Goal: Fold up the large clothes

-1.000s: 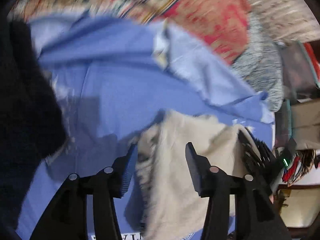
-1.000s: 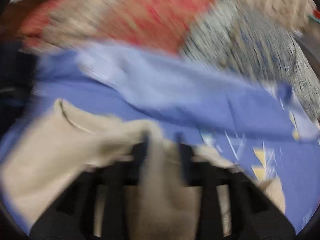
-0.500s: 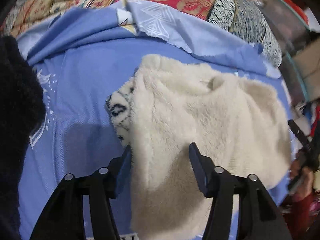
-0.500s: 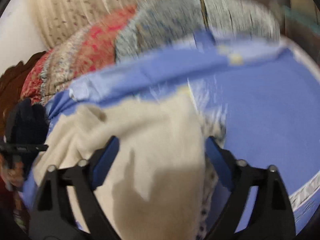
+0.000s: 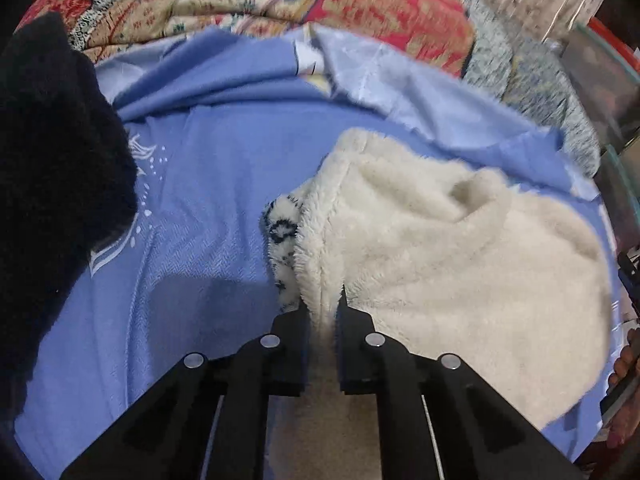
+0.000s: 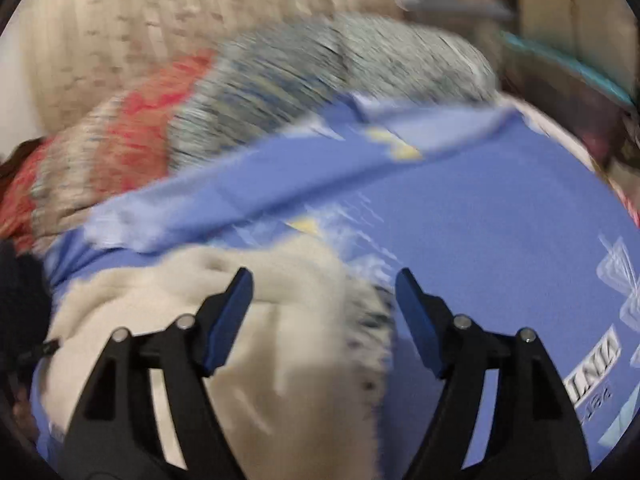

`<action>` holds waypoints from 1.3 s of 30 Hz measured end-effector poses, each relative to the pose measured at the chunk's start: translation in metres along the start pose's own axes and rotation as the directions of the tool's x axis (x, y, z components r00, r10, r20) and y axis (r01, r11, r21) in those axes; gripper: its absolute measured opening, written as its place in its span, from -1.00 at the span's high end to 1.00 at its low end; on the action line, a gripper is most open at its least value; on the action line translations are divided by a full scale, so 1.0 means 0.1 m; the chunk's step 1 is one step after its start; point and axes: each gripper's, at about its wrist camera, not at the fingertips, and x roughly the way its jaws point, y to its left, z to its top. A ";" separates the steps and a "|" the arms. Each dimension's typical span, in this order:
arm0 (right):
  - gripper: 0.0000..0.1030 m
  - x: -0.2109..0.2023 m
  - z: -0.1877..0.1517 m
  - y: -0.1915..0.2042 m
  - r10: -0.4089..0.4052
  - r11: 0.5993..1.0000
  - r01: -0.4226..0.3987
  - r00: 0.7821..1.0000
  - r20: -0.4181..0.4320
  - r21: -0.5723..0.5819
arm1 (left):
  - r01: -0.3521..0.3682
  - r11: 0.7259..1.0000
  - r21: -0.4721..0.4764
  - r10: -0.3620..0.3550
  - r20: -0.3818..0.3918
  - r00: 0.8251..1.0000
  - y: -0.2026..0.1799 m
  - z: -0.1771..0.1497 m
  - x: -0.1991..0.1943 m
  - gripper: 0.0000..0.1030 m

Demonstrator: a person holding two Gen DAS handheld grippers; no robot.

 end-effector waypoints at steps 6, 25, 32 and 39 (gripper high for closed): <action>-0.30 0.50 0.06 0.49 0.263 0.960 -0.276 0.941 -0.214 -0.034 | 0.056 0.998 0.036 -0.060 0.106 0.993 -0.28 0.20 -0.16 0.34; -0.77 -0.15 -0.25 -0.62 0.279 0.945 -0.251 0.953 -0.117 0.207 | 0.087 0.996 0.026 -0.088 0.023 0.996 0.41 0.23 -0.25 -0.73; -0.85 -0.13 -0.83 -1.04 0.325 0.896 -0.224 0.919 -0.224 0.383 | 0.284 0.944 -0.166 -0.306 -0.128 0.944 0.51 0.10 0.23 -0.96; -0.92 0.25 -0.87 -0.80 0.343 0.884 -0.229 0.910 -0.231 0.408 | 0.308 0.945 -0.114 -0.326 -0.217 0.920 0.03 0.00 0.68 -1.16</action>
